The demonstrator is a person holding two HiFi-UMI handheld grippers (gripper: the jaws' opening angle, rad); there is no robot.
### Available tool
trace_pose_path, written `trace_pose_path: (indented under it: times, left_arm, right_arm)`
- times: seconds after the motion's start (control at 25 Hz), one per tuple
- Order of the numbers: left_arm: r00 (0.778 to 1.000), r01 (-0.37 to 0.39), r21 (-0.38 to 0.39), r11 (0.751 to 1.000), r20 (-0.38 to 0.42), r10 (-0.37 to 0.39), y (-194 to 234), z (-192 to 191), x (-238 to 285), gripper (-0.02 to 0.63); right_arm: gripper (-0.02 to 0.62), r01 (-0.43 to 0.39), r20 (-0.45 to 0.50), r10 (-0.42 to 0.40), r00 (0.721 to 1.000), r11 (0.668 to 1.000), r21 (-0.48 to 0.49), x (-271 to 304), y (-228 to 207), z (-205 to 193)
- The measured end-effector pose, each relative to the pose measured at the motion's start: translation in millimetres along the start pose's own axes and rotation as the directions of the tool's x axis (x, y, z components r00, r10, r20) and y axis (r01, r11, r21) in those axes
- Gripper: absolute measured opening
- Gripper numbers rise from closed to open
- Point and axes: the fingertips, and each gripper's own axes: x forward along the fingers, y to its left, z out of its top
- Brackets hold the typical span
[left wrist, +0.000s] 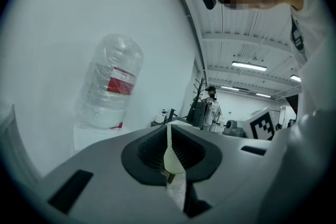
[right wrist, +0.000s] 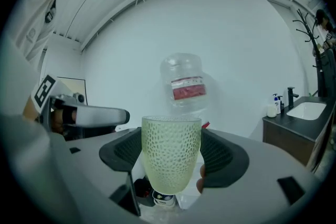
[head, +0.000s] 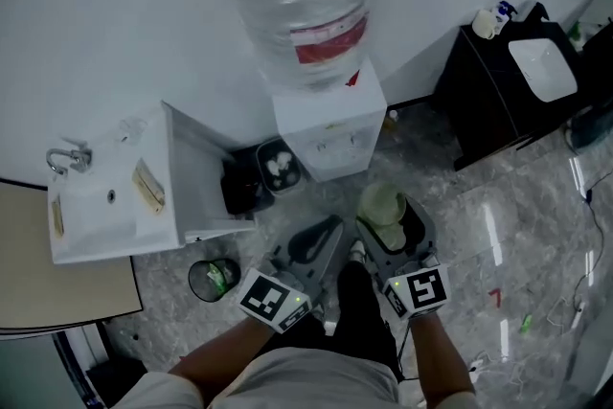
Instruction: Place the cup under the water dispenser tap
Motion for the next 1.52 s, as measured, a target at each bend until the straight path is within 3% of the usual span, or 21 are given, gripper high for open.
trace_pose_path:
  times: [0.28, 0.4, 0.52, 0.68, 0.84, 1.04, 1.52]
  left_arm:
    - [0.999, -0.033, -0.022, 0.999, -0.023, 0.033, 55, -52, 72, 0.028]
    - [0.999, -0.031, -0.034, 0.999, -0.041, 0.029, 78, -97, 85, 0.028]
    - [0.997, -0.035, -0.047, 0.998, -0.075, 0.032, 99, -151, 88, 0.029]
    - [0.993, -0.036, -0.047, 0.998, -0.117, 0.031, 125, -215, 89, 0.028]
    - [0.988, -0.053, -0.039, 0.998, -0.146, 0.047, 154, -263, 93, 0.029]
    - [0.988, -0.058, -0.036, 0.998, -0.148, 0.052, 177, -291, 105, 0.028]
    - [0.986, -0.06, -0.061, 0.996, -0.162, 0.05, 196, -329, 119, 0.029]
  right_arm:
    - [0.321, 0.009, -0.065, -0.011, 0.998, 1.0, -0.025, 71, -68, -91]
    - [0.32, 0.023, -0.139, -0.028, 0.99, 0.999, -0.039, 99, -85, -159]
    - [0.321, 0.028, -0.111, -0.035, 0.993, 0.998, -0.064, 131, -95, -227]
    - [0.321, 0.083, -0.147, -0.087, 0.985, 0.996, -0.034, 173, -120, -317]
    - [0.321, 0.088, -0.17, -0.097, 0.981, 0.994, -0.061, 214, -139, -379]
    - [0.321, 0.088, -0.156, -0.104, 0.982, 0.991, -0.105, 248, -159, -409]
    - [0.32, 0.094, -0.076, -0.11, 0.991, 0.979, -0.182, 282, -171, -441]
